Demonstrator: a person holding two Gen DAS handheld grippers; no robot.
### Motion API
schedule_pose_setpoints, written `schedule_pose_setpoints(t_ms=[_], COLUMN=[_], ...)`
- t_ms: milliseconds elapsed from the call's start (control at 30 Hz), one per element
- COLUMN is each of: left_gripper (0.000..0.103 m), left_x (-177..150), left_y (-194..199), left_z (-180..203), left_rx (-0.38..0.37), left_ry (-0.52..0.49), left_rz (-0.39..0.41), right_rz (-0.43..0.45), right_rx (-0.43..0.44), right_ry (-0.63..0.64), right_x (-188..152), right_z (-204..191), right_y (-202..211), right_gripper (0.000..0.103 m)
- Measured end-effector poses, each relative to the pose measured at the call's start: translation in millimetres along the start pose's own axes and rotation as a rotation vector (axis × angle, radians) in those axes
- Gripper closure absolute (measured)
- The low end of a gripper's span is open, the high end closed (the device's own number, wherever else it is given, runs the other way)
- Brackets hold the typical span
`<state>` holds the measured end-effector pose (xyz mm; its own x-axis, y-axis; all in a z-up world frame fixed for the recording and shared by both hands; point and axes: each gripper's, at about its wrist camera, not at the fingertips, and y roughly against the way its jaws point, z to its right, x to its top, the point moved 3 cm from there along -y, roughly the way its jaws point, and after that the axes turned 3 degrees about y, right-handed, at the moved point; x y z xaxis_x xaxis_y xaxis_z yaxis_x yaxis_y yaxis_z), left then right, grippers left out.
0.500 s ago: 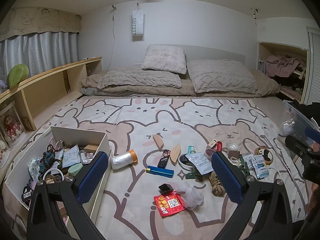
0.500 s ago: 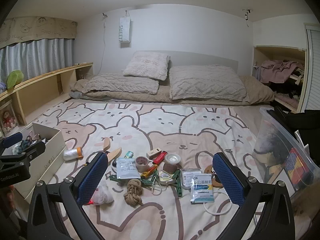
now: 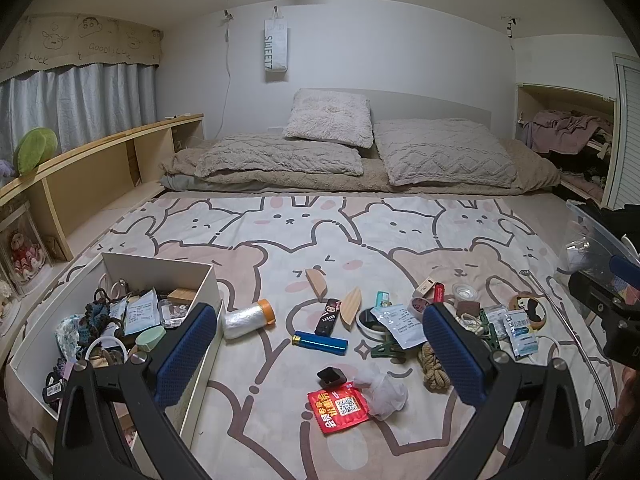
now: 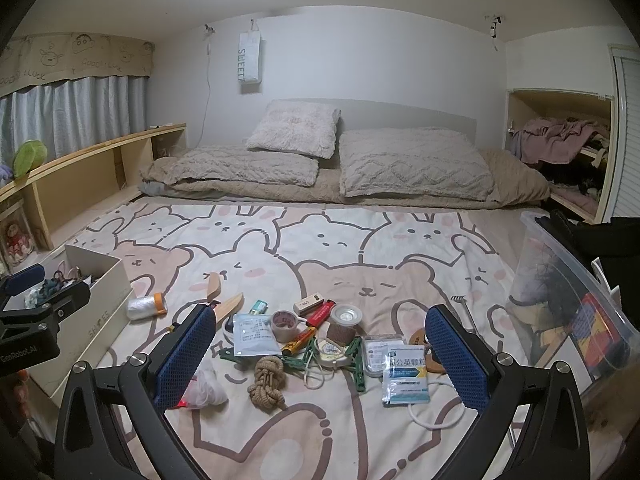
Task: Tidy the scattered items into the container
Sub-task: 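Move both tools toward the scattered items on the bed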
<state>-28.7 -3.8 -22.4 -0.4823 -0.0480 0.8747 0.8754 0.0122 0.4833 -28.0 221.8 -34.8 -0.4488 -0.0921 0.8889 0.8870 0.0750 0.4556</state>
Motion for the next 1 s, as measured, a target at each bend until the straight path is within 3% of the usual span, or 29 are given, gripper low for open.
schedule_pose_setpoints(t_ms=[533,1000], left_gripper=[0.0,0.0], left_x=[-9.9,-34.8], left_y=[-18.7,-63.0], left_z=[-3.5,-16.1], left_rx=[0.012,0.019], left_ry=[0.011,0.059], left_rz=[-0.053,-0.197], right_rz=[-0.074,-0.228], right_rx=[0.018,0.022], right_ry=[-0.05,-0.106], right_x=[-13.5,-40.8], right_z=[8.9,16.0], right_y=[-26.5,-76.0], right_gripper=[0.0,0.0])
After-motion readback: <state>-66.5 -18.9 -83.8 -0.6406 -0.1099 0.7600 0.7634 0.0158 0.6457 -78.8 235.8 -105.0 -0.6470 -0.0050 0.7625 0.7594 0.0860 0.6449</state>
